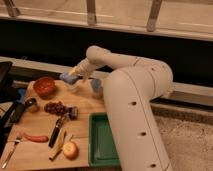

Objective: Place sponge in paper cup

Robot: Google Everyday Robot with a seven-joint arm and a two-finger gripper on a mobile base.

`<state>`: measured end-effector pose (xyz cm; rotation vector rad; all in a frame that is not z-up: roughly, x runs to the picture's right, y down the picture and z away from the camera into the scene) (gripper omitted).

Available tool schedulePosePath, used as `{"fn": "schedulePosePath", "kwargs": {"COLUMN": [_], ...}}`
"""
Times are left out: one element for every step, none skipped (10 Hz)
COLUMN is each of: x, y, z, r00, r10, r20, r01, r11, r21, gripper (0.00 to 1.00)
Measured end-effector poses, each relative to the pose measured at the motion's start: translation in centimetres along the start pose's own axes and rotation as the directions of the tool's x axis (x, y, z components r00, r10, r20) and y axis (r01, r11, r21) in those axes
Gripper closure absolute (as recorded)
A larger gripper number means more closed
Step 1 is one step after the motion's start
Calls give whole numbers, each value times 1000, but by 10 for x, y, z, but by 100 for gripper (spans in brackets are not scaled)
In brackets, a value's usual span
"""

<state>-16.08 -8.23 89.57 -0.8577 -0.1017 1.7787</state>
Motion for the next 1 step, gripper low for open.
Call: {"fn": "schedulePosePath", "kwargs": {"x": [0], "y": [1], "z": [0], "r00": [1000], "r10": [0], "r20": [0], "r01": [0], "r11": [1000], "r21": [0], "gripper": [38]}}
